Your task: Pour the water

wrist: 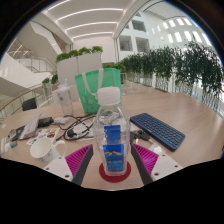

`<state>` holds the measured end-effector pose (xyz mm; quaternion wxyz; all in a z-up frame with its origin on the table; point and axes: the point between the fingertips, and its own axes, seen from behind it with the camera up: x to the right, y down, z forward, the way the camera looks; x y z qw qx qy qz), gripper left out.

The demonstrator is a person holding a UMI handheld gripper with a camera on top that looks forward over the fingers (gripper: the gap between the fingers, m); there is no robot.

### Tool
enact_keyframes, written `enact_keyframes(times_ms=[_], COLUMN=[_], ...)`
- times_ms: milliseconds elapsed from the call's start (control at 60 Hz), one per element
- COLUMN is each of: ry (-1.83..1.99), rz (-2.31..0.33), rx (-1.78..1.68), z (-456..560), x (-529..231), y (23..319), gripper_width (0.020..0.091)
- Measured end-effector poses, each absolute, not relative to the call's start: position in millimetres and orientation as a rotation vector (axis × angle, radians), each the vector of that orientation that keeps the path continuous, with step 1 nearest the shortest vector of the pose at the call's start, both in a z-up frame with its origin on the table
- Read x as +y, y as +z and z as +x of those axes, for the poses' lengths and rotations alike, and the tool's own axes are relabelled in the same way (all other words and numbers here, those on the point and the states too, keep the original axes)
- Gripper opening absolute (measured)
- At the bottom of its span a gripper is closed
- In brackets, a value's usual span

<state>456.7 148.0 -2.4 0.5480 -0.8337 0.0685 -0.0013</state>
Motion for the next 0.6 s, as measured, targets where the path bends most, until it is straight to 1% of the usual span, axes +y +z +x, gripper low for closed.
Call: enact_keyframes(times_ms=[217, 367, 600], ry=[-0.007, 0.006, 0.015], rz=[-2.030, -2.045, -2.050], rx=[0.163, 0.152, 0.134], z=[442.2, 418.6, 364.2], x=[65.7, -2.7, -80.5], y=[15.0, 35.1, 72.0], gripper_width=[0.0833, 0.0831, 0.0835])
